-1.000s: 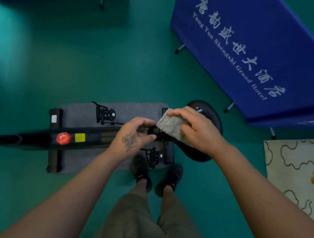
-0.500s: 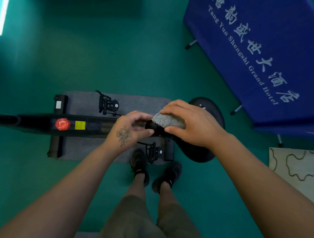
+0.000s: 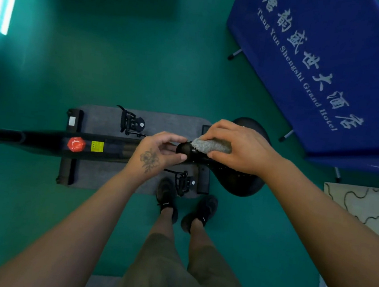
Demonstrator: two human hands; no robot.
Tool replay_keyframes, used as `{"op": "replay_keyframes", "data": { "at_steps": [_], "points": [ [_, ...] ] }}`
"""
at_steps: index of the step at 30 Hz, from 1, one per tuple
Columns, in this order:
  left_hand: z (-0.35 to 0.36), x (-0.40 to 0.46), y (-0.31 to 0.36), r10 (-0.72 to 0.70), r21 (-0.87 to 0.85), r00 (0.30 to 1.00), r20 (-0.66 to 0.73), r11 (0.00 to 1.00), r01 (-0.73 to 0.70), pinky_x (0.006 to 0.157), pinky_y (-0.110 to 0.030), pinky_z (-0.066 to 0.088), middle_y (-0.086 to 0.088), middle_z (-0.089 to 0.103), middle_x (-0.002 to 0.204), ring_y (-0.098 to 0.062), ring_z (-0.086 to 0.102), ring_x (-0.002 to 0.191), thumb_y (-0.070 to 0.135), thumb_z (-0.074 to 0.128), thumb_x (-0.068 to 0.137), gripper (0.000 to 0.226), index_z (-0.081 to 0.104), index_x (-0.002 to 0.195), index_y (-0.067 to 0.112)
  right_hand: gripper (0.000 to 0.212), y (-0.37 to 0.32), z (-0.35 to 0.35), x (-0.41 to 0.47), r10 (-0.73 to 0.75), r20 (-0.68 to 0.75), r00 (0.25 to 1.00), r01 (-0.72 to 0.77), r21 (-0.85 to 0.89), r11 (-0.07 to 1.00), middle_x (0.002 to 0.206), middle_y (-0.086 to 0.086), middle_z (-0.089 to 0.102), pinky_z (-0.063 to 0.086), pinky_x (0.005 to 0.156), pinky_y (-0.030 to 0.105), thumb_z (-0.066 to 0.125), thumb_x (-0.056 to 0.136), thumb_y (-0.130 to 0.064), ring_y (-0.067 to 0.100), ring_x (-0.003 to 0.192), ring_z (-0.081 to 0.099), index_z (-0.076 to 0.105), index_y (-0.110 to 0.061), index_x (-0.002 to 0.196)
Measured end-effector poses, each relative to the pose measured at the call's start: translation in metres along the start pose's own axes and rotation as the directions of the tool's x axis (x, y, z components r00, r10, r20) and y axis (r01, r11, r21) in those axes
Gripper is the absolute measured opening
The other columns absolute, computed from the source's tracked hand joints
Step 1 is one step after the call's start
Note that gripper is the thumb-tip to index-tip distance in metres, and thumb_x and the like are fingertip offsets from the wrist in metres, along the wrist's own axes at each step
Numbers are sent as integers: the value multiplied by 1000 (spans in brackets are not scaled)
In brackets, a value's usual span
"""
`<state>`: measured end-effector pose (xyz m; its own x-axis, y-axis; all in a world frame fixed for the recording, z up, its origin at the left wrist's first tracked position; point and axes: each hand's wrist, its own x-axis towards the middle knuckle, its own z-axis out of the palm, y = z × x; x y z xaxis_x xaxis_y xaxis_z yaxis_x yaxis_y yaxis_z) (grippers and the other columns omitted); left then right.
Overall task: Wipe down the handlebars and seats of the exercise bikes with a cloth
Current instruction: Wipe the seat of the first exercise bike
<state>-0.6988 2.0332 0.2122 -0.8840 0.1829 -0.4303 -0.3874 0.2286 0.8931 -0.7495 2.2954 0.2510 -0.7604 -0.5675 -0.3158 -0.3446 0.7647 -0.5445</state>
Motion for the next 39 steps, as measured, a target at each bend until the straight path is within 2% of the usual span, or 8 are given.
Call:
{"op": "replay_keyframes", "data": {
  "at_steps": [3,8,12,19,26,31,35,39],
  "points": [
    [0,0,2,-10,-7,1000,-1,1000,10,82,-15,57,4,73,113,-2,74,88,-4,86,81,38,77,114,13,34,-10,4,5,-3,-51,999,6,43,999,127,-20,59,52,88,38,59,97,-61,7,109,63,68,-42,124],
    [-1,3,1,-23,-9,1000,8,1000,23,85,-21,59,1,75,111,-7,75,92,-1,89,79,39,78,113,16,28,-26,14,18,-22,-67,997,24,39,999,119,-16,63,53,84,41,63,99,-53,13,104,65,71,-39,121],
    [-1,3,5,-56,-5,998,13,998,56,78,-15,57,2,75,107,-2,75,85,-5,87,80,38,77,116,7,25,-16,7,10,-9,-69,998,12,45,999,120,-18,62,50,82,36,65,97,-52,9,105,63,71,-44,120],
    [0,2,7,-63,11,998,-10,998,63,77,-16,58,-3,75,108,-3,75,83,-6,86,80,37,77,110,14,25,2,3,-7,34,-77,996,-33,13,999,121,-20,59,54,83,40,66,96,-53,8,102,62,69,-45,120],
    [3,-1,7,-67,-4,998,-14,998,67,75,-13,55,15,76,91,4,71,78,-10,84,80,38,77,114,5,25,-21,19,8,-35,-118,992,41,52,998,116,-15,60,54,78,40,68,95,-51,13,95,65,73,-40,116],
    [1,1,6,-67,2,998,-18,998,67,79,-18,59,-1,78,104,-4,75,85,-6,87,79,38,78,110,14,26,-6,14,-4,-26,-120,992,36,74,997,120,-16,58,54,78,38,71,94,-52,9,99,64,72,-44,118],
    [1,0,6,-87,-9,996,-19,996,87,78,-21,60,1,80,97,-10,78,86,-4,88,79,39,79,106,22,27,12,10,-20,9,-121,993,-5,38,999,122,-19,56,56,78,43,70,93,-54,8,101,63,70,-47,119],
    [3,-1,8,-78,-14,997,-23,997,78,78,-21,60,-2,79,102,-9,77,86,-6,87,80,39,78,105,23,25,11,15,-23,4,-180,984,-4,2,1000,119,-17,57,57,72,43,71,93,-49,11,95,64,72,-43,117]
  ]
}}
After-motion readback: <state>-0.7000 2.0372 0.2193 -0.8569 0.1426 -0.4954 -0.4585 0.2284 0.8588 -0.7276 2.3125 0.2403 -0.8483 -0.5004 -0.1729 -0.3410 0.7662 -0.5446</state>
